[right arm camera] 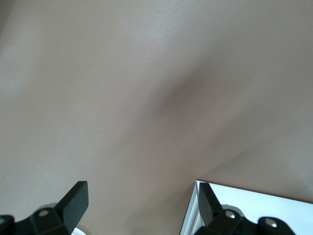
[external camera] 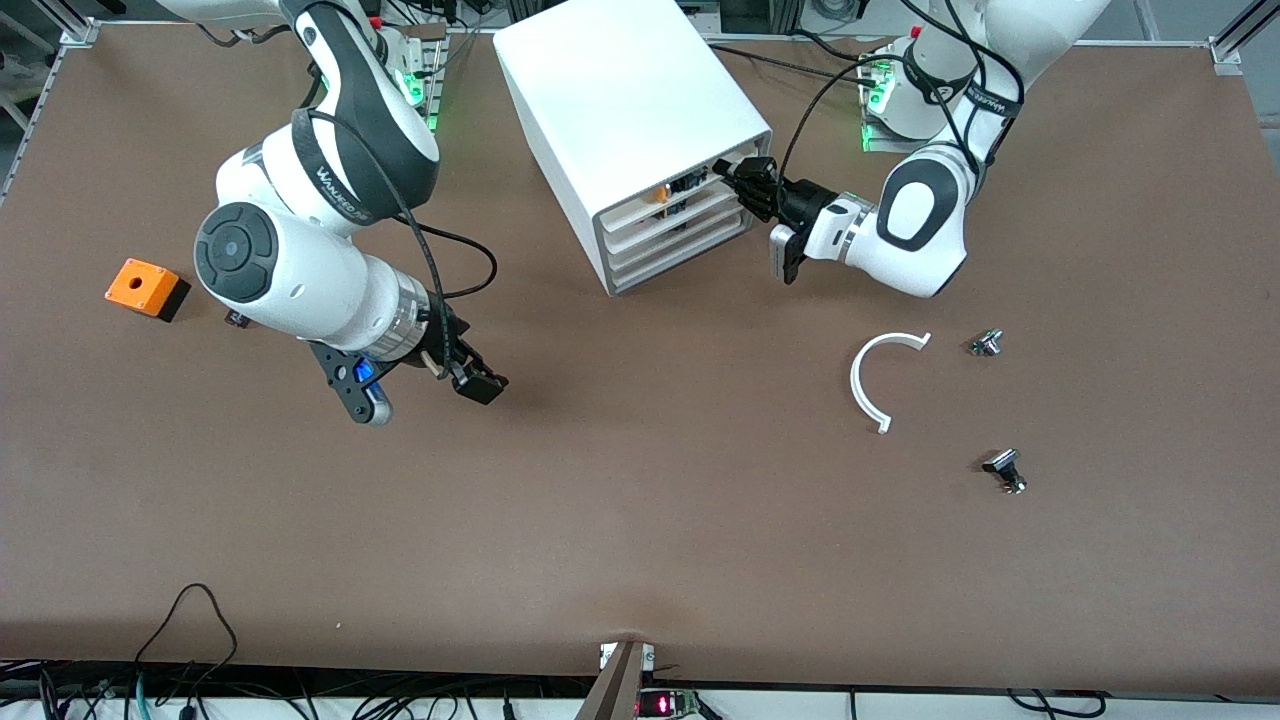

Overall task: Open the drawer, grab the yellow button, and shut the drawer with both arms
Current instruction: 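Grasp the drawer handle with the left gripper and pull outward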

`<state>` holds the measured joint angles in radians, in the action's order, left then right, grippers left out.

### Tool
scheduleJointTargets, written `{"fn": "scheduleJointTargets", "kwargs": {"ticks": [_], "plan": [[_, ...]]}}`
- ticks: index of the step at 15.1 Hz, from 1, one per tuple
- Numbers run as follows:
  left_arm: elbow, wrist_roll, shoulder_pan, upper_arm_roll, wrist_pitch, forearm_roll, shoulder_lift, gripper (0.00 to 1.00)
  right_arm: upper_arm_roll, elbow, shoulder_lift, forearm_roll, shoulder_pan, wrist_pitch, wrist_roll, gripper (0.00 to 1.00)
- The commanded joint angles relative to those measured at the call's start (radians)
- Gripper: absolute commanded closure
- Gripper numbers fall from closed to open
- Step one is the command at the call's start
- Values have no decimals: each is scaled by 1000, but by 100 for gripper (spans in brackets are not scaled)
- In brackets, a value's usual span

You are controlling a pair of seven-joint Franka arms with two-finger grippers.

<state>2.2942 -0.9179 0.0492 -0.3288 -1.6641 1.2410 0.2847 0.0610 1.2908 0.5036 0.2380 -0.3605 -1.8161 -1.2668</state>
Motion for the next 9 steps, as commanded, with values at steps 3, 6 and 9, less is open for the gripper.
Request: {"fn": "scheduleJointTargets", "kwargs": {"ticks": [3,6,9], "plan": [[-27,20,-49,-6,14,25,16,100,-1,-54,16,20,-3,18,-40,0],[-102,33,-61,7,11,14,76,100,-1,-74,21,18,-24,14,-75,0],[-192,53,-101,11,6,-24,139,100,-3,-163,68,18,-57,24,-153,0]]}}
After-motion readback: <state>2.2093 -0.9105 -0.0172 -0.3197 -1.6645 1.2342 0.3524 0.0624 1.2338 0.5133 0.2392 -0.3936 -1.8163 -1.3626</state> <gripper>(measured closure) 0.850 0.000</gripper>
